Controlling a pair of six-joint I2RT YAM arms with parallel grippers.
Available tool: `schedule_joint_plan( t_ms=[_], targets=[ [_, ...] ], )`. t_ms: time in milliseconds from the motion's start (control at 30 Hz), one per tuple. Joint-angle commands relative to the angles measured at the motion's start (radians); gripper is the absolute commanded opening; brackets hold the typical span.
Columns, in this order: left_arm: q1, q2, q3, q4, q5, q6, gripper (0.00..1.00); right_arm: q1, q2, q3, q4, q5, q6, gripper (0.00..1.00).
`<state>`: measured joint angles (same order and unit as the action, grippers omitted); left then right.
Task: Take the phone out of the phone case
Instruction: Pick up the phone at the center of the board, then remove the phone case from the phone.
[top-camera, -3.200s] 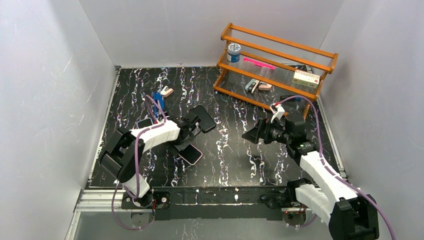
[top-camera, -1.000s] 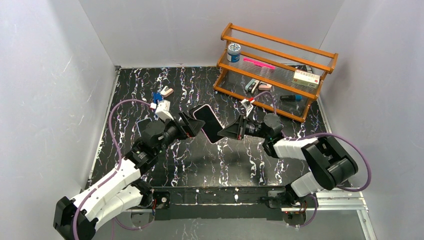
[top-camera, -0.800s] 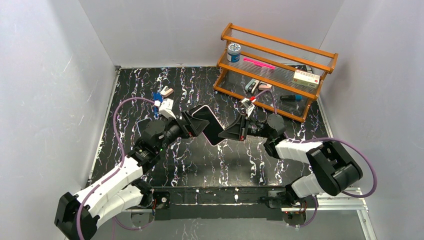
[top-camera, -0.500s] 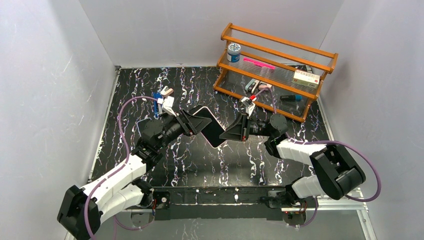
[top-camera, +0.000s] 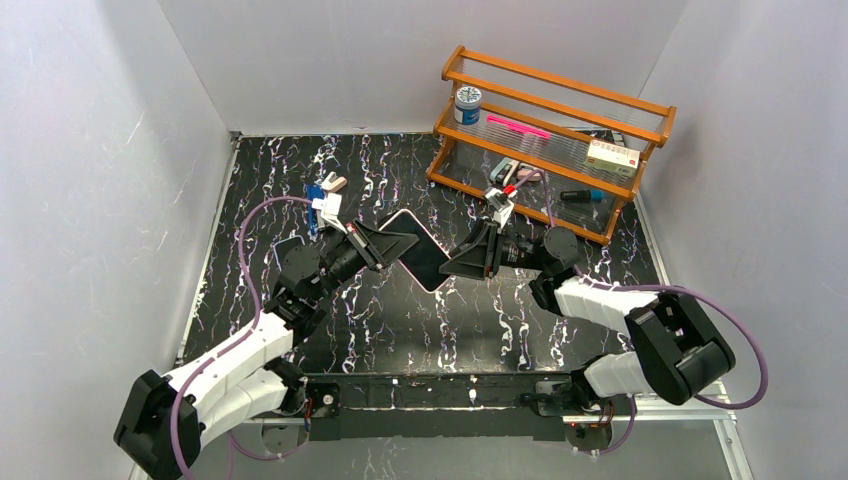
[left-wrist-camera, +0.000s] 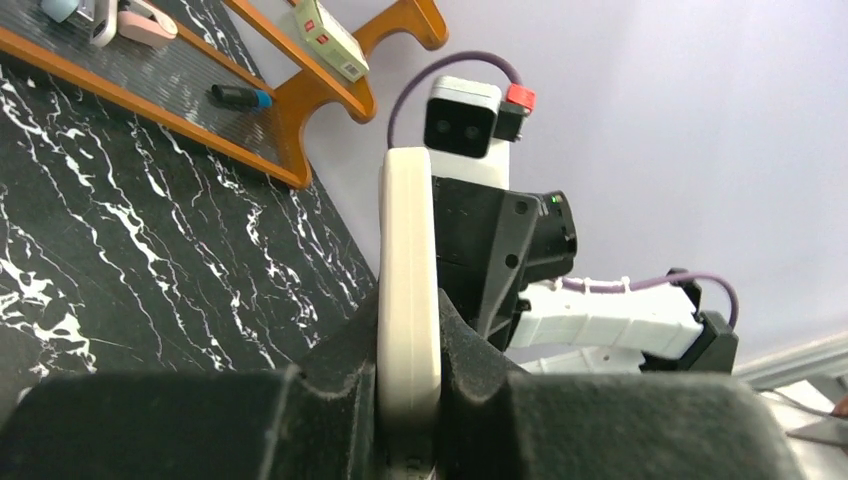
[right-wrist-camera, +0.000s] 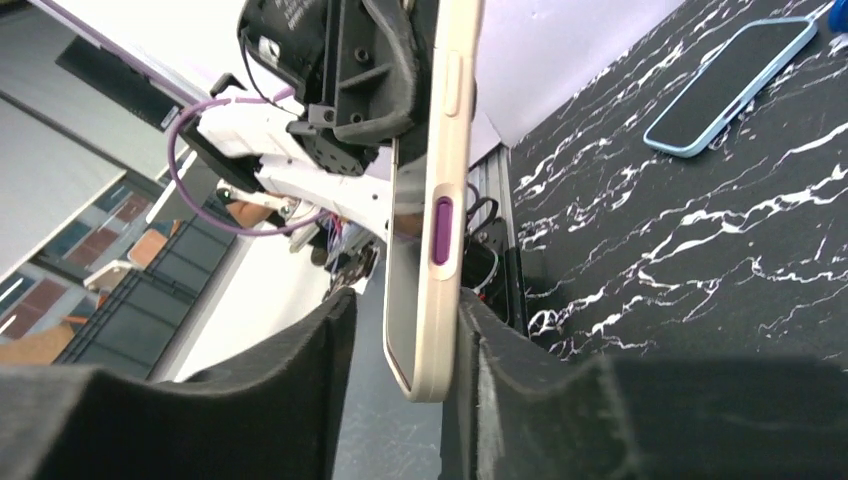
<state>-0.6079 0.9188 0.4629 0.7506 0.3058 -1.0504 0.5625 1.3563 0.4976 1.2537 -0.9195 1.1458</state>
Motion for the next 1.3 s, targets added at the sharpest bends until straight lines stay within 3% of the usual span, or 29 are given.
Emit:
schedule_joint_plan(
  t_ms=[0, 167, 600, 1267],
  targets=[
    [0.008, -0.050, -0.022, 0.041, -0.158, -0.061, 0.00, 0.003, -0.066, -0.006, 0.090, 0.091, -0.016, 0.53],
    [0.008, -0.062, -0.041, 0.075, -0.278, -0.133, 0.00, 0.045, -0.100, -0.041, 0.089, 0.165, -0.044, 0.61],
    [0.008, -0.019, -0.075, 0.222, -0.370, -0.258, 0.00, 0.130, -0.091, -0.055, 0.101, 0.259, -0.072, 0.60],
    [0.000, 0.005, -0.081, 0.266, -0.346, -0.273, 0.00, 0.151, -0.038, 0.001, 0.117, 0.298, -0.080, 0.43]
  ],
)
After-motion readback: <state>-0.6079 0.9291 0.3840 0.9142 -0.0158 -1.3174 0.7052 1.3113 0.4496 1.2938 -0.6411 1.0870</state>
